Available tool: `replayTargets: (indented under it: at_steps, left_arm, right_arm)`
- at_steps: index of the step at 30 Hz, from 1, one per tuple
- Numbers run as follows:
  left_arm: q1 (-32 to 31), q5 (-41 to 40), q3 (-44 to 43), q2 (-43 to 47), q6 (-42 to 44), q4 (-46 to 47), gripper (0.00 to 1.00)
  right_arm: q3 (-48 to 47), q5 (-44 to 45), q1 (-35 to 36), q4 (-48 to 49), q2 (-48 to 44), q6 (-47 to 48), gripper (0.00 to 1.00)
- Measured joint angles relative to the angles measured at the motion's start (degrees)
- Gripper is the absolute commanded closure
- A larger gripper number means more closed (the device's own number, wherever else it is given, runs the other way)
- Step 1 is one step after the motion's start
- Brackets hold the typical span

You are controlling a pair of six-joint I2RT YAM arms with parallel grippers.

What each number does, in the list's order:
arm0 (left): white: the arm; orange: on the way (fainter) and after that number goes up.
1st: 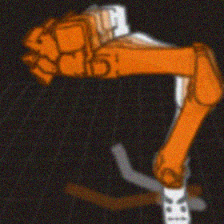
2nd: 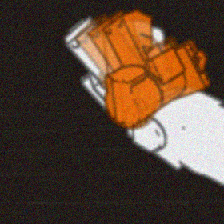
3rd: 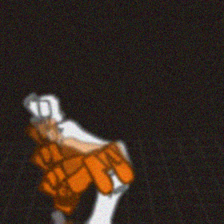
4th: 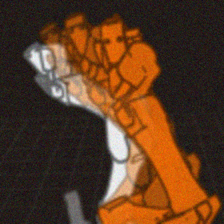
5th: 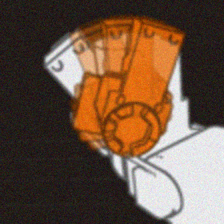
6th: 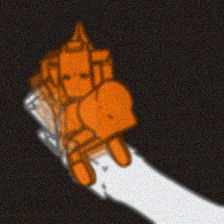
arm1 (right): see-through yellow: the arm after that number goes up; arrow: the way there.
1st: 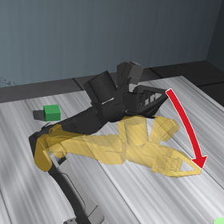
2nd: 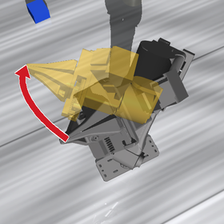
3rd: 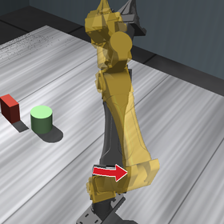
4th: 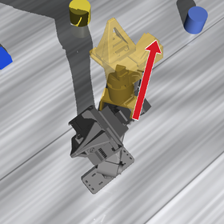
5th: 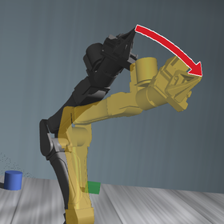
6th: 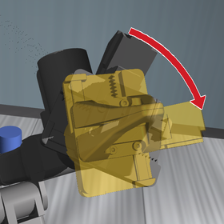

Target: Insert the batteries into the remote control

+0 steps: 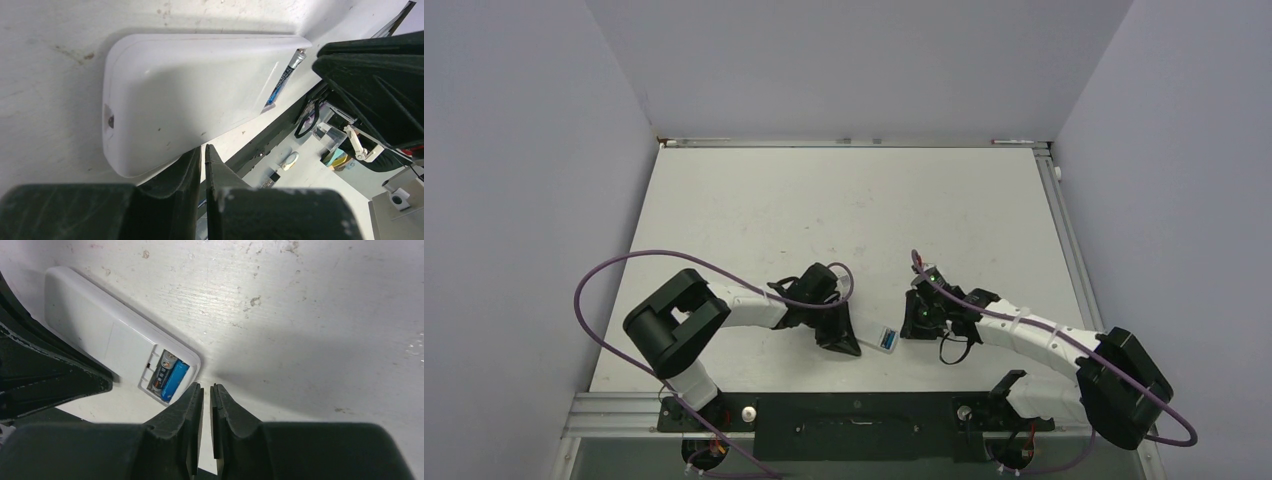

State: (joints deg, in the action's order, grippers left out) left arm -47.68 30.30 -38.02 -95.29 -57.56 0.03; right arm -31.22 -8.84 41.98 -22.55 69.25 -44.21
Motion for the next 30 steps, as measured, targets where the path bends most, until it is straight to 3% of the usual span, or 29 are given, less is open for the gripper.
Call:
replayTargets:
  at_steps: [23, 26, 30]
  left_arm:
    - [5.4, -3.4, -12.0, -5.3, 8.7, -10.5, 0.95]
    - [5.4, -3.6, -12.2, -5.3, 8.8, -11.1, 0.9]
    - [5.3, -4.0, -11.1, -4.3, 8.8, -12.0, 0.74]
  right_arm:
    - [-6.3, 4.6, 6.0, -4.7, 0.3, 4.2, 0.78]
    - [-6.3, 5.0, 7.0, -4.7, 0.4, 3.1, 0.77]
    - [-6.3, 5.2, 8.3, -4.3, 0.5, 1.4, 0.76]
